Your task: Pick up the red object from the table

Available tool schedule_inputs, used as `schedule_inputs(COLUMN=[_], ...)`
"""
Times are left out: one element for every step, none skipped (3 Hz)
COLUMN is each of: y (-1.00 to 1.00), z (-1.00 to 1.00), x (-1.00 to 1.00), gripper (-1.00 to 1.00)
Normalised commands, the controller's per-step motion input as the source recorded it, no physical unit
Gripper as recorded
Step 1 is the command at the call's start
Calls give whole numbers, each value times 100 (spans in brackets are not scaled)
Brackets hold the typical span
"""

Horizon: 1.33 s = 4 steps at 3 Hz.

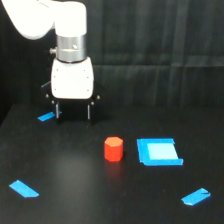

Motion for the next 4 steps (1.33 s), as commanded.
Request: schedule_inputs(y=[-57, -64, -70, -77], z=[-37, -24, -9, 10], x=[98, 91, 74, 49], gripper=[100, 100, 97, 89])
